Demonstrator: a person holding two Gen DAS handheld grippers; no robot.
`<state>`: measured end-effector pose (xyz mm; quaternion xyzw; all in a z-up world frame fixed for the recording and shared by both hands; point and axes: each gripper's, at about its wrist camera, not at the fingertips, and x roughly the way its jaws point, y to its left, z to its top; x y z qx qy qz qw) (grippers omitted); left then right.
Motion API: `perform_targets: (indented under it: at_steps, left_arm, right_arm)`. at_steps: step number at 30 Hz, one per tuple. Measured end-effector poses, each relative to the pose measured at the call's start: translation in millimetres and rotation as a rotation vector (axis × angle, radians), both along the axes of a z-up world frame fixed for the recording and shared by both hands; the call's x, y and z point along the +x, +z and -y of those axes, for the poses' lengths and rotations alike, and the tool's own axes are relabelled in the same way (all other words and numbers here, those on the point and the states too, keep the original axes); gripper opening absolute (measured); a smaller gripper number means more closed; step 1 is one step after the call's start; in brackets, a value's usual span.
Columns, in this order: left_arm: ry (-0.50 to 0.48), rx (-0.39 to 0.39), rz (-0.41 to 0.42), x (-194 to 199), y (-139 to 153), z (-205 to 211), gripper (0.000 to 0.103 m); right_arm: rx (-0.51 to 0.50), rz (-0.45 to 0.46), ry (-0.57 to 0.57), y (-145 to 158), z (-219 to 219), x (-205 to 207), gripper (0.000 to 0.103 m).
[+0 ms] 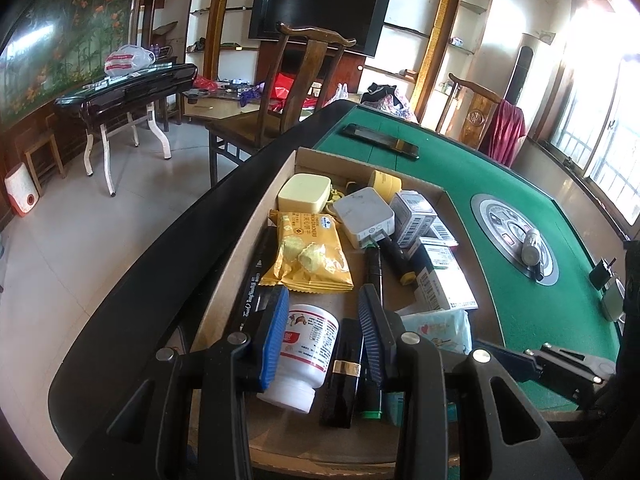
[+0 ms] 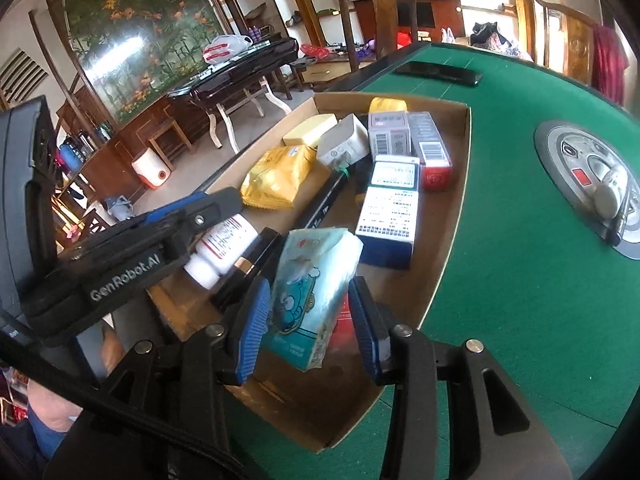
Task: Organize objects
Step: 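Lower the pill bottle and tissue pack into the box and open both grippers, then grasp the white medicine bottle on the disc with the left gripper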
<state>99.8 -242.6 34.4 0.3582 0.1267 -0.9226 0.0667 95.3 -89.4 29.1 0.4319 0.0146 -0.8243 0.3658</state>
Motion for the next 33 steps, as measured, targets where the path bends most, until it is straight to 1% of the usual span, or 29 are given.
perform_targets:
  at_steps: [5,9,17,21,22,23,25,27,30,31,32,33]
  left_arm:
    - [-0.008,-0.004,-0.002,-1,4,-4,0.031]
    - [-0.023,-0.014,-0.006,-2,8,-12,0.031]
    - [-0.094,-0.056,-0.012,-11,26,-44,0.031]
    - [-0.181,-0.090,-0.003,-23,40,-78,0.032]
    - [-0.211,-0.097,-0.001,-27,43,-88,0.037]
    - [-0.248,-0.103,0.006,-33,46,-101,0.045]
    - [-0.310,-0.115,0.015,-44,50,-125,0.048]
    - [-0.374,-0.137,0.031,-61,53,-152,0.048]
    - [-0.444,-0.135,0.083,-94,53,-190,0.048]
    - [-0.477,-0.119,0.105,-110,52,-204,0.048]
    - [-0.492,-0.112,0.119,-121,52,-213,0.048]
    - [-0.493,-0.111,0.132,-134,51,-222,0.048]
  right_arm:
    - [-0.036,-0.035,-0.049,17,-21,-5,0.039]
    - [-0.065,-0.048,-0.115,27,-47,-16,0.039]
    - [-0.119,-0.048,-0.320,40,-128,-56,0.039]
    - [-0.104,-0.041,-0.448,41,-176,-86,0.039]
    - [-0.097,-0.041,-0.472,40,-185,-92,0.039]
    - [-0.074,-0.038,-0.509,37,-199,-100,0.039]
    - [-0.050,-0.031,-0.563,29,-220,-111,0.039]
    - [-0.070,-0.018,-0.625,16,-247,-117,0.039]
    - [-0.092,0.062,-0.690,-3,-277,-124,0.039]
    - [-0.118,0.084,-0.700,-6,-286,-126,0.038]
    - [-0.150,0.095,-0.702,-5,-293,-126,0.038]
    - [-0.161,0.092,-0.710,-3,-297,-125,0.038]
